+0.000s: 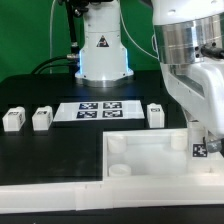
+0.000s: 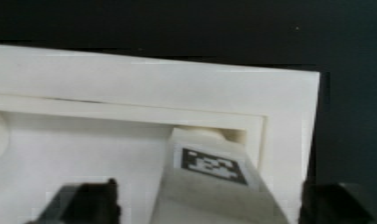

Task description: Assemble one leg

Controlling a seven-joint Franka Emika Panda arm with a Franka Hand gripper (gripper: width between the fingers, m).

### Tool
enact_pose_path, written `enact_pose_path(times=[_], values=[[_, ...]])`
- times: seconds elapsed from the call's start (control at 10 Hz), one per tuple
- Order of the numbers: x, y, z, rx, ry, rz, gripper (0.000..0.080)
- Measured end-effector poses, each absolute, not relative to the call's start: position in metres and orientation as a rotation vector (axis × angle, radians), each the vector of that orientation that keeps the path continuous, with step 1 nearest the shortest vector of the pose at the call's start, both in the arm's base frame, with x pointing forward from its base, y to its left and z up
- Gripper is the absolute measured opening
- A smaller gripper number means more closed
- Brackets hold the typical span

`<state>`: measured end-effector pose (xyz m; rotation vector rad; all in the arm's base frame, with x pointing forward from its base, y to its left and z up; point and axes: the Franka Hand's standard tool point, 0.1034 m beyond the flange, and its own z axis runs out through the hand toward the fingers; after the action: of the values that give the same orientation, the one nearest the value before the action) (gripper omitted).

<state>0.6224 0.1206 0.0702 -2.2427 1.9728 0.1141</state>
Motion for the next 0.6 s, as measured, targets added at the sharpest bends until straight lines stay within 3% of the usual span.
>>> enact_pose_path(times=[0.1, 0.6], values=[[0.6212, 0.1208, 0.0698, -2.311, 1.901, 0.116, 0.0612], [0.621, 0.1212, 0.0722, -2.783, 1.122, 0.08, 0.0649]])
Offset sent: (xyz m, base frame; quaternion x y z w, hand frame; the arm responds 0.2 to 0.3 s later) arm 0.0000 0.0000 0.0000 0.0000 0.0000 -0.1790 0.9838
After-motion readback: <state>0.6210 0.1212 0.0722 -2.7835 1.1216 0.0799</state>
